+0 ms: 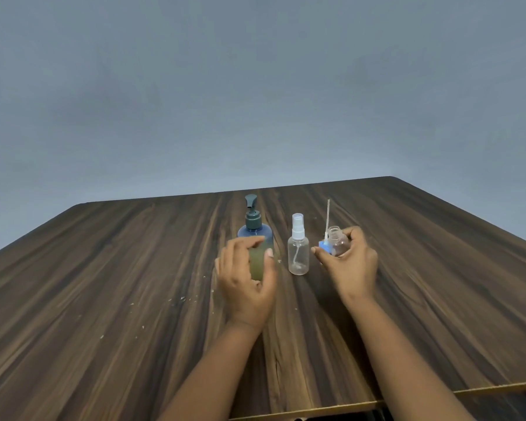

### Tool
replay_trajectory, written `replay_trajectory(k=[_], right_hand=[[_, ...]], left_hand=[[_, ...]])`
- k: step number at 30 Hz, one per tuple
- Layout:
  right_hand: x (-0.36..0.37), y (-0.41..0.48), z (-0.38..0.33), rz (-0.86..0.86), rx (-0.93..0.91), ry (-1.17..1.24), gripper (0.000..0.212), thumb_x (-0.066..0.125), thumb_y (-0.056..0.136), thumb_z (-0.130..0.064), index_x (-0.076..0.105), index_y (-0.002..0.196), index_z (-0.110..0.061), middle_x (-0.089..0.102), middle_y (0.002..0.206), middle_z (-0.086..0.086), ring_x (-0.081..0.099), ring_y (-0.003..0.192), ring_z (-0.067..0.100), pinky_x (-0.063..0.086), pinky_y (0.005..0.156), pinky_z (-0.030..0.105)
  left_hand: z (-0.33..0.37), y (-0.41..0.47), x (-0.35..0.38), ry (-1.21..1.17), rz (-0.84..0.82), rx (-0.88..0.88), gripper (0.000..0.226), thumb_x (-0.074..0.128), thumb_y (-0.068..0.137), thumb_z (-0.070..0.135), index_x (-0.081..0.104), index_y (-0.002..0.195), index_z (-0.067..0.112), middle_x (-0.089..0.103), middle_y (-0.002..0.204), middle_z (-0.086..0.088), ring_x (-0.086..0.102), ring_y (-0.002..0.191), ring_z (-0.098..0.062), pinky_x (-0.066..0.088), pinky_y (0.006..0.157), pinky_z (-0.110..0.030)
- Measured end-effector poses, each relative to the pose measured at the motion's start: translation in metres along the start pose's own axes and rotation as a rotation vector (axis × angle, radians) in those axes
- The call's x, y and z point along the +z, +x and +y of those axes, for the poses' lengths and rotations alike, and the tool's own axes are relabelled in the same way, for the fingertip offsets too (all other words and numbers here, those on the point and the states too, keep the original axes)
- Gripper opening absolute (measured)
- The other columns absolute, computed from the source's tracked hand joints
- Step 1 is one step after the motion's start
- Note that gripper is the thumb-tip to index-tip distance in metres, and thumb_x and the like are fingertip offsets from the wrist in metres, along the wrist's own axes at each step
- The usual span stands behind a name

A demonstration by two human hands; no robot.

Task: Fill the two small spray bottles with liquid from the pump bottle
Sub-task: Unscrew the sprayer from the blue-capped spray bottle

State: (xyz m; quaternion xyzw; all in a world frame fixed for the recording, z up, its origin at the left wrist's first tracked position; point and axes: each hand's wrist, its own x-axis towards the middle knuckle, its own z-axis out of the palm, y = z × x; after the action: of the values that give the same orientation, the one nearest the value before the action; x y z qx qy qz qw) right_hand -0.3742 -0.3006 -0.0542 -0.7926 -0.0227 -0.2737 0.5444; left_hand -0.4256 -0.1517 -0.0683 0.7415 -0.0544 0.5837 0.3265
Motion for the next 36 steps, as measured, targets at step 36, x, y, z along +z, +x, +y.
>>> replay_trajectory(k=[36], right_hand=[[0.005,-0.002,0.003,0.073,-0.106,-0.037,0.045,0.077,0.072,-0.047,0.051,0.097,-0.020,0.060,0.076,-0.004,0.056,0.064,0.011,0.035,0.052,0.019]], left_hand=[[-0.020,0.020,0.003,-0.335,-0.128,-0.344,0.064,0.051,0.065,0.022,0.035,0.126,0.035,0.039,0.131,0.007,0.035,0.127,-0.008,0.031,0.109,-0.040]])
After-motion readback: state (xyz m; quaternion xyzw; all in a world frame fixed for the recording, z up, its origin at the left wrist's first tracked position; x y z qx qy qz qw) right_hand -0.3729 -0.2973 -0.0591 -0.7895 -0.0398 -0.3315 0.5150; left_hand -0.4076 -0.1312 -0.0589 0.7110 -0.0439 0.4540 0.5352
